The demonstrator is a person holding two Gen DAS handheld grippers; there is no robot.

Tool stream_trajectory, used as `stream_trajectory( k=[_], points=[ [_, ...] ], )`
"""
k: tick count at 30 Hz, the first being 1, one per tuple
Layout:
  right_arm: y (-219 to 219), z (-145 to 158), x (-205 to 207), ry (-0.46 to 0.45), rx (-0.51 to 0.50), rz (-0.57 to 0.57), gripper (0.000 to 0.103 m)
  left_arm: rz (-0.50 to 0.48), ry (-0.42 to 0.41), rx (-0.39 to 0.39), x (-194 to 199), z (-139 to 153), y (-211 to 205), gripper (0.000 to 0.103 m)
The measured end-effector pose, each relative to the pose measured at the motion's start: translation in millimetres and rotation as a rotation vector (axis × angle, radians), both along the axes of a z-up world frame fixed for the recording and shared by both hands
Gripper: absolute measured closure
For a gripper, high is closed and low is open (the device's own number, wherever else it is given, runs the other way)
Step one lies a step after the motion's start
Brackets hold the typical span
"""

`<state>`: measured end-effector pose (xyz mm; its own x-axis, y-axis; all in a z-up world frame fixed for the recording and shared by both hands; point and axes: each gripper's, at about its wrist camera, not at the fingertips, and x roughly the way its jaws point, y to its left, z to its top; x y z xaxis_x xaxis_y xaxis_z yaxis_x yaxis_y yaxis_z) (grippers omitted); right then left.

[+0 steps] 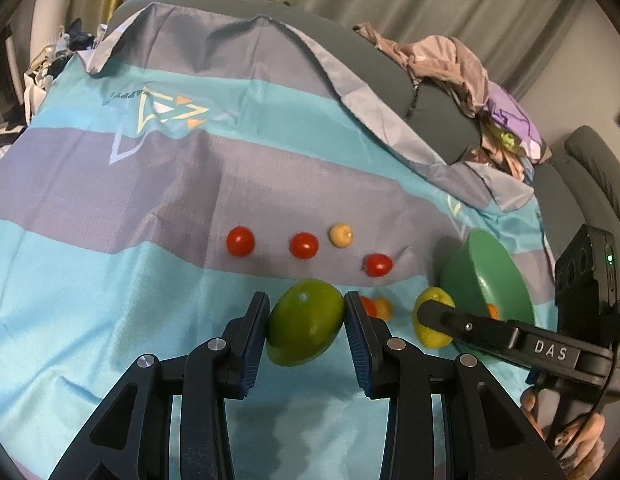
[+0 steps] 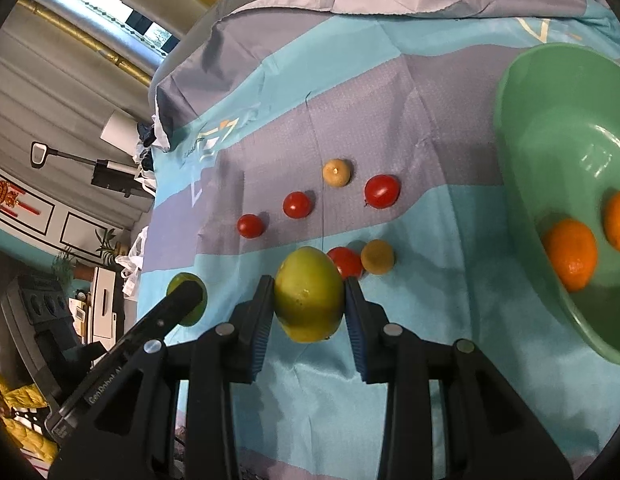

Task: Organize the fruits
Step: 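Carry the green apple and yellow lemon over the green bowl with both tools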

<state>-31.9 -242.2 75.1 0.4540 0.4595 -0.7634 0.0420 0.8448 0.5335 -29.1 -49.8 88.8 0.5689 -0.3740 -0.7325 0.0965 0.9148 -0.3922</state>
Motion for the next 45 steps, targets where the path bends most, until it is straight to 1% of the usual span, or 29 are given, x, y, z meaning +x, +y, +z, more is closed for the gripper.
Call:
stream_trajectory(
  k=[5, 10, 12, 14, 21, 26, 30, 35, 40, 43, 45],
  points=[
    [-9.9, 11.0, -6.9, -0.04, 0.014, -0.014, 0.068, -0.017, -0.022, 0.0, -1.3, 10.1, -12.0, 0.065],
    [-24.7, 22.2, -12.4, -0.071, 0.03, -0.042, 0.068, -0.028, -0.044, 0.031, -3.4, 18.8, -27.4, 0.065],
    [-31.4, 28.8, -15.9, -0.09, 0.045, -0.05, 0.068, -0.033, -0.055, 0.028, -4.0, 23.6, -35.5, 0.065],
    [-39.5, 35.3, -20.2, -0.108, 0.035, -0.063, 0.068, -0.041, -0.064, 0.016, -3.9, 28.6, -45.0, 0.065],
    [-71.2, 56.3, -36.7, -0.176, 0.009, -0.13, 0.068, -0.111, -0.107, 0.016, -4.8, 44.0, -85.5, 0.065],
    [-94.5, 67.5, -47.8, -0.215, -0.004, -0.19, 0.068, -0.167, -0.12, -0.012, -2.0, 49.0, -114.0, 0.065],
    [-116.8, 68.2, -52.7, -0.222, 0.007, -0.246, 0.068, -0.217, -0.11, -0.022, 3.2, 47.9, -140.1, 0.065],
    [-138.6, 65.2, -55.4, -0.208, -0.032, -0.313, 0.068, -0.279, -0.059, -0.039, 10.1, 37.8, -172.8, 0.065],
    [-158.7, 59.2, -55.2, -0.178, -0.072, -0.366, 0.068, -0.322, -0.031, -0.015, 14.4, 28.7, -196.7, 0.065],
    [-168.6, 53.0, -55.2, -0.153, -0.086, -0.388, 0.068, -0.351, -0.012, -0.03, 16.5, 23.6, -208.0, 0.065],
    [-171.9, 49.0, -54.2, -0.134, -0.089, -0.389, 0.068, -0.361, -0.008, -0.024, 17.4, 21.3, -213.1, 0.065]
  ],
)
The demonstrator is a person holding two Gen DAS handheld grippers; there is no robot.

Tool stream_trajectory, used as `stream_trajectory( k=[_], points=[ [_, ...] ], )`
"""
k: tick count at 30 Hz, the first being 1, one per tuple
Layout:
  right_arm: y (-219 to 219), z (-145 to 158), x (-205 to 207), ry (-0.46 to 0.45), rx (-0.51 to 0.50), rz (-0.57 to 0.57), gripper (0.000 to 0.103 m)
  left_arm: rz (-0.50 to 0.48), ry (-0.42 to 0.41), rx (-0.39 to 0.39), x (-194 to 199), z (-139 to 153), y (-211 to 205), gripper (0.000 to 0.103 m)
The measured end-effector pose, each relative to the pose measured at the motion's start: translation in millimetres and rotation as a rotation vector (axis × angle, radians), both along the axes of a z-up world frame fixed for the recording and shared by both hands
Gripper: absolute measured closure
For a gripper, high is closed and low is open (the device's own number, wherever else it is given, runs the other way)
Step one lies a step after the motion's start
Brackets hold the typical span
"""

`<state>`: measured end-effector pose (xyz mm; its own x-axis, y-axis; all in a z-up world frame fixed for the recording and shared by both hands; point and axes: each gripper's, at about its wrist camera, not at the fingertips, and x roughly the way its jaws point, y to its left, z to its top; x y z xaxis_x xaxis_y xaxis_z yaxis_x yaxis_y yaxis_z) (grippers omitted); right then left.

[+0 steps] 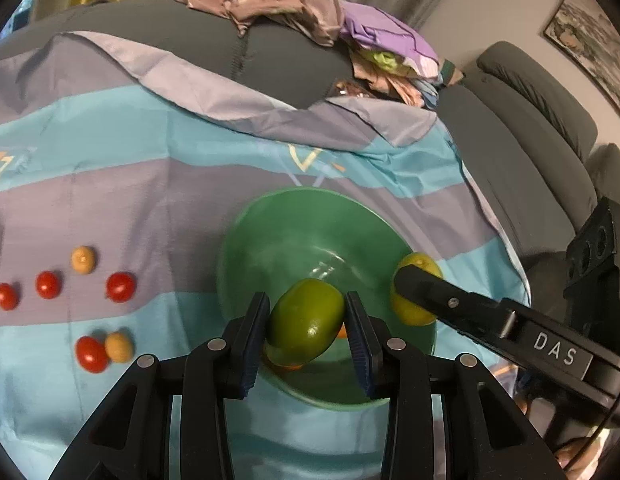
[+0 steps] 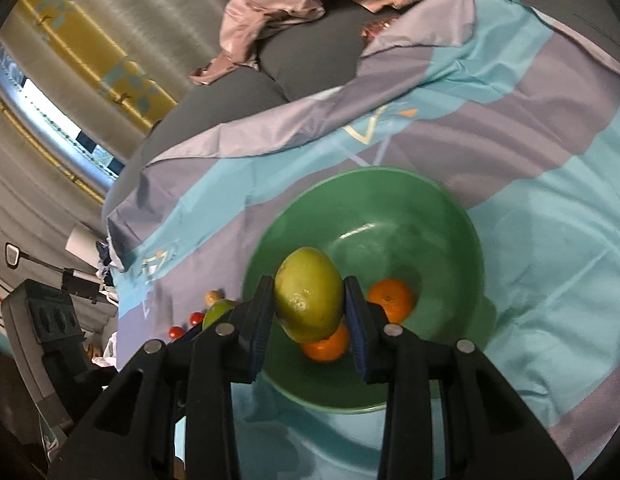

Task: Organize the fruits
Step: 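Carry the green apple and yellow lemon over the green bowl with both tools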

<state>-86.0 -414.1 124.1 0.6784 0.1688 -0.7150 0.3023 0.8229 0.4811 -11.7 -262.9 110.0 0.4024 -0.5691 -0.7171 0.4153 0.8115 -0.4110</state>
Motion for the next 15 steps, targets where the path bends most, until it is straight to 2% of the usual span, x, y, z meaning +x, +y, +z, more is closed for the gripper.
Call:
stream_trajectory(
  k=[15],
  points=[
    [-14.0, -20.5, 5.6, 0.098, -0.019, -0.035, 0.067, -0.045, 0.042, 0.036, 3.1, -23.4, -24.3, 0.065]
  ],
)
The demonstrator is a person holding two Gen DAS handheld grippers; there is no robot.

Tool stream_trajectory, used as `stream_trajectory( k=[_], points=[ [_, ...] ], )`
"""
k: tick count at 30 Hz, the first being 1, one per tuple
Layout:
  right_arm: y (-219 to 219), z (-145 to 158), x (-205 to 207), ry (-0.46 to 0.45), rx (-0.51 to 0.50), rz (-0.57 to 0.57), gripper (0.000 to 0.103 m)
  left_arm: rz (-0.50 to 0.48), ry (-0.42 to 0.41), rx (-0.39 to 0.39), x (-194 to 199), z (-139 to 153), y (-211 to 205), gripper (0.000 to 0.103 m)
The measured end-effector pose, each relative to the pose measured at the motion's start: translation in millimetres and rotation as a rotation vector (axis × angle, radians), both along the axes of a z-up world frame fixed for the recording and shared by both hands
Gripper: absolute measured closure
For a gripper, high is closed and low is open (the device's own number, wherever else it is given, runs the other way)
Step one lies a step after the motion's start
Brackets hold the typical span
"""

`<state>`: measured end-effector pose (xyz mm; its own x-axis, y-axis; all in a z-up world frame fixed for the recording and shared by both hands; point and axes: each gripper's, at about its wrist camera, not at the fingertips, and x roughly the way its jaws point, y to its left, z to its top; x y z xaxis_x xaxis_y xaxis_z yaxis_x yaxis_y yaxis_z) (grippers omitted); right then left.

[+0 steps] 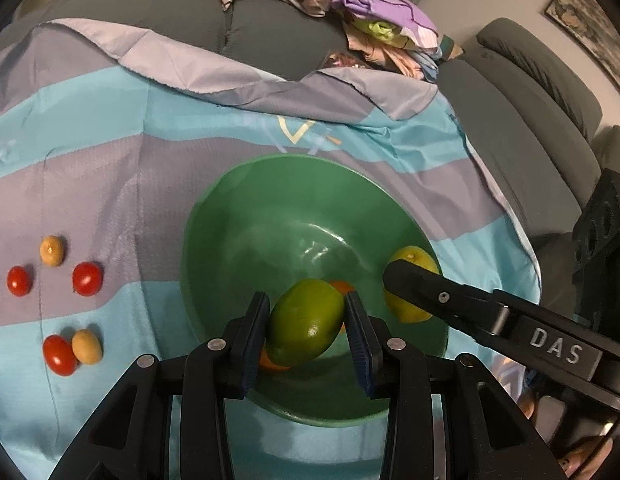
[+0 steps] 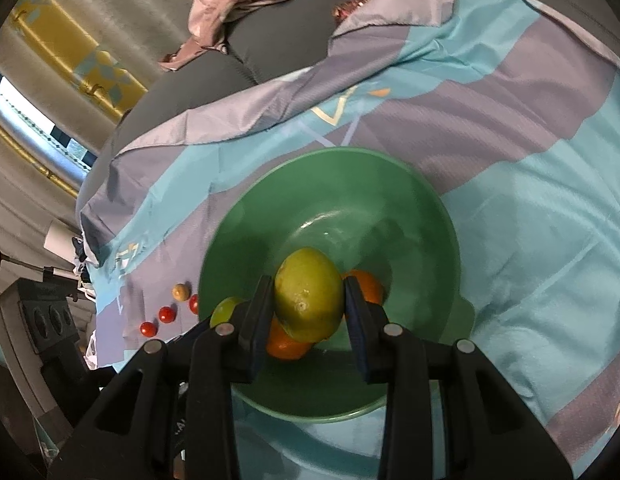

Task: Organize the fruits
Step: 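Carry the green apple and yellow lemon over the green bowl with both tools, then open both tools to drop the apple and lemon into the bowl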

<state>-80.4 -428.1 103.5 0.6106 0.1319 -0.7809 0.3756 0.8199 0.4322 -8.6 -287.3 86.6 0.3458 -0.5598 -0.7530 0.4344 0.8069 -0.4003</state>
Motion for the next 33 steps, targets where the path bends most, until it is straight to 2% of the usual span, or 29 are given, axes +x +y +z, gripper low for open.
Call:
stream_trajectory(
  k=[15, 16, 18, 20, 23, 25, 27, 29, 33],
  points=[
    [-3.2, -8.8, 3.8, 0.053, -0.013, -0.029, 0.066, -0.015, 0.027, -0.021, 6.1, -11.1, -6.9, 0.065],
    [-2.8, -8.2, 3.4, 0.052, -0.011, -0.033, 0.063, -0.023, 0.027, -0.029, 5.8, -10.0, -5.7, 0.065],
    [-3.2, -5.6, 1.9, 0.035, 0.005, -0.038, 0.046, -0.049, 0.04, -0.048, 4.1, -5.6, -4.2, 0.064],
    [-1.3, -0.6, 0.0, 0.011, 0.002, -0.041, 0.037, -0.056, 0.045, -0.066, 1.4, 0.1, 1.6, 0.063],
    [7.1, 8.8, -1.3, -0.017, -0.017, -0.027, 0.035, -0.043, 0.013, -0.089, -3.4, 14.6, 20.8, 0.061],
    [15.5, 13.8, -0.6, -0.033, -0.016, -0.001, 0.034, -0.016, -0.004, -0.104, -5.4, 24.2, 41.4, 0.054],
    [23.0, 17.8, 0.6, -0.047, -0.014, 0.014, 0.034, 0.027, -0.019, -0.099, -5.2, 34.0, 70.6, 0.053],
    [35.6, 23.8, 2.8, -0.066, -0.032, 0.04, 0.034, 0.077, -0.042, -0.082, -3.9, 41.9, 97.5, 0.053],
    [70.0, 31.9, 11.7, -0.079, -0.086, 0.117, 0.034, 0.194, -0.083, 0.014, 3.0, 51.0, 162.0, 0.052]
  ],
)
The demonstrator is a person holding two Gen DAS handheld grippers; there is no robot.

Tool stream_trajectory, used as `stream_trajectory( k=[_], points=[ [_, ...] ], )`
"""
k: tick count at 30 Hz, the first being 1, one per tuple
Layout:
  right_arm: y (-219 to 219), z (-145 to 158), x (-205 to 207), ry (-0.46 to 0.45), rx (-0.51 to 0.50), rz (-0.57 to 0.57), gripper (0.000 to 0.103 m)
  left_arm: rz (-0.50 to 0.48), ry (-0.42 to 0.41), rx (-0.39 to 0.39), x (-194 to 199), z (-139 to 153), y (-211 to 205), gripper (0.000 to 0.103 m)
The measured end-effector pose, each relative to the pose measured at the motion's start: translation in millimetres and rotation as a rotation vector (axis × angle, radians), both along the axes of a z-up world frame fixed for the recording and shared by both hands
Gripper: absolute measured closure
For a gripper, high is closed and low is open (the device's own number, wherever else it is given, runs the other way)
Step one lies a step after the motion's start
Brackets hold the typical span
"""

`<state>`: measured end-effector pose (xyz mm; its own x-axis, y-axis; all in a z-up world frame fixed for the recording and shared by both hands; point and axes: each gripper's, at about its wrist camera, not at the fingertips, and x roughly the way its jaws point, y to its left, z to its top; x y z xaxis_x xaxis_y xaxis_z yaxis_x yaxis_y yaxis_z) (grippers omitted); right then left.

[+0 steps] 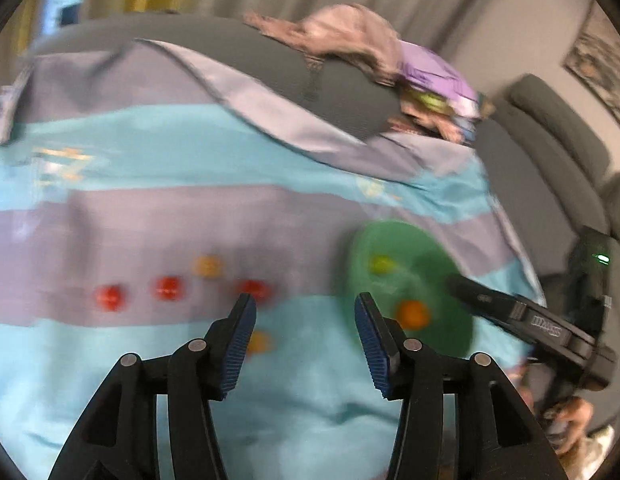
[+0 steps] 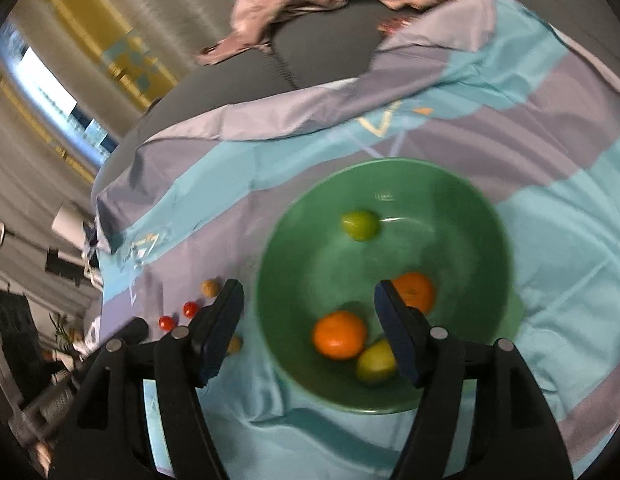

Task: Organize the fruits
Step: 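Open both tools to drop the apple and lemon into the bowl, then grasp a red cherry tomato with the left tool while the right tool grasps another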

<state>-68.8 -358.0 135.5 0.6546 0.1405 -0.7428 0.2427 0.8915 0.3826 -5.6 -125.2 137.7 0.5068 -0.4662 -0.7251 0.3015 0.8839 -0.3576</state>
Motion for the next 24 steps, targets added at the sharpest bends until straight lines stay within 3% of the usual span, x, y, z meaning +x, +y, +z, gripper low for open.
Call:
stream_trajectory(
  k=[4, 10, 15, 19, 24],
  points=[
    [37.0, 1.9, 17.0, 0.011, -0.004, 0.113, 0.034, 0.145, -0.024, 0.114, 8.6, -6.9, 54.2, 0.052],
    [95.2, -17.4, 55.4, 0.095, 0.011, 0.268, 0.039, 0.255, 0.078, 0.026, 32.7, -51.2, 104.6, 0.053],
    [129.8, -56.2, 83.0, 0.201, 0.006, 0.378, 0.057, 0.267, 0.151, 0.02, 53.4, -77.9, 106.4, 0.053],
    [145.0, -77.8, 85.7, 0.244, 0.025, 0.412, 0.06, 0.262, 0.16, 0.021, 62.0, -89.5, 100.5, 0.054],
    [164.0, -90.3, 86.1, 0.267, -0.109, 0.44, 0.06, 0.261, 0.192, 0.033, 67.2, -104.6, 99.2, 0.058]
  ],
)
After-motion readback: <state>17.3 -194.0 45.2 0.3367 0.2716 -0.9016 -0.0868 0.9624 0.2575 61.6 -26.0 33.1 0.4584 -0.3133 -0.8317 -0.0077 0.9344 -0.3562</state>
